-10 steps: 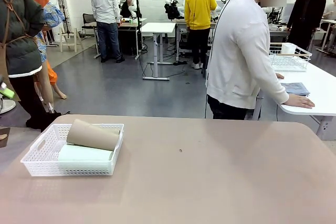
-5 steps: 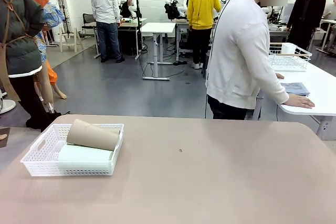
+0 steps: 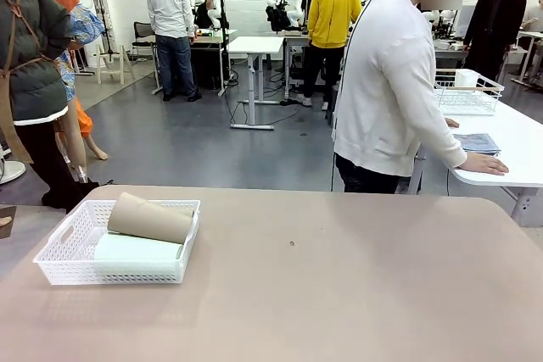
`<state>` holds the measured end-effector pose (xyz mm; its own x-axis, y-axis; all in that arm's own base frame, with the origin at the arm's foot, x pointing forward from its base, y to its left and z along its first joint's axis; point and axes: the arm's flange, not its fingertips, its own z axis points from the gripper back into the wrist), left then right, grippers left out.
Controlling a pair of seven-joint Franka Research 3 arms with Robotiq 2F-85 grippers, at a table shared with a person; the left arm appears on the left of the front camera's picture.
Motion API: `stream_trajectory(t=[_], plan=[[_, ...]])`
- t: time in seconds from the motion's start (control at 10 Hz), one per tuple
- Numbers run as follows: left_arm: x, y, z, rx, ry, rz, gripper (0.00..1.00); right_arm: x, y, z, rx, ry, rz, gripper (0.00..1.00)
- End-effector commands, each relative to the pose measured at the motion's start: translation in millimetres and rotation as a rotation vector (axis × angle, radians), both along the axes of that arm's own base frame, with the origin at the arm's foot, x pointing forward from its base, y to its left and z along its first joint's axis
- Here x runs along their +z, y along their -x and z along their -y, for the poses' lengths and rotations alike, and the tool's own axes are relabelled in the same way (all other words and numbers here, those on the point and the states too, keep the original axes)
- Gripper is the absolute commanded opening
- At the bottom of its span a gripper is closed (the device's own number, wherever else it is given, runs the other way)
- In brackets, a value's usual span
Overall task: Clean and organize the cups into the basket.
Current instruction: Move the Organizing basket back to the left side of the table.
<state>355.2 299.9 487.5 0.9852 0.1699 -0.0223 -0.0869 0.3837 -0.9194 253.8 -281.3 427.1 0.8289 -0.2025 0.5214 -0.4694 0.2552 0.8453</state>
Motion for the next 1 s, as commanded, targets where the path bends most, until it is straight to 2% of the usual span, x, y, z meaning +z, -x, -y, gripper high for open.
stream_trajectory(t=[0.0,0.3,0.4,0.9], plan=[[14.6,1.6,-6.8,-0.013,0.019,0.044,1.00,0.8,-0.1,-0.9,-0.001,-0.002,0.007,1.00],[25.9,14.4,-4.3,-0.035,0.014,0.103,1.00,0.8,-0.1,-0.9,-0.001,-0.002,0.007,1.00],[16.0,6.4,-5.4,-0.006,0.009,0.028,1.00,0.8,-0.1,-0.9,-0.001,-0.002,0.007,1.00],[16.0,6.4,-5.4,-0.006,0.009,0.028,1.00,0.8,-0.1,-0.9,-0.001,-0.002,0.007,1.00]])
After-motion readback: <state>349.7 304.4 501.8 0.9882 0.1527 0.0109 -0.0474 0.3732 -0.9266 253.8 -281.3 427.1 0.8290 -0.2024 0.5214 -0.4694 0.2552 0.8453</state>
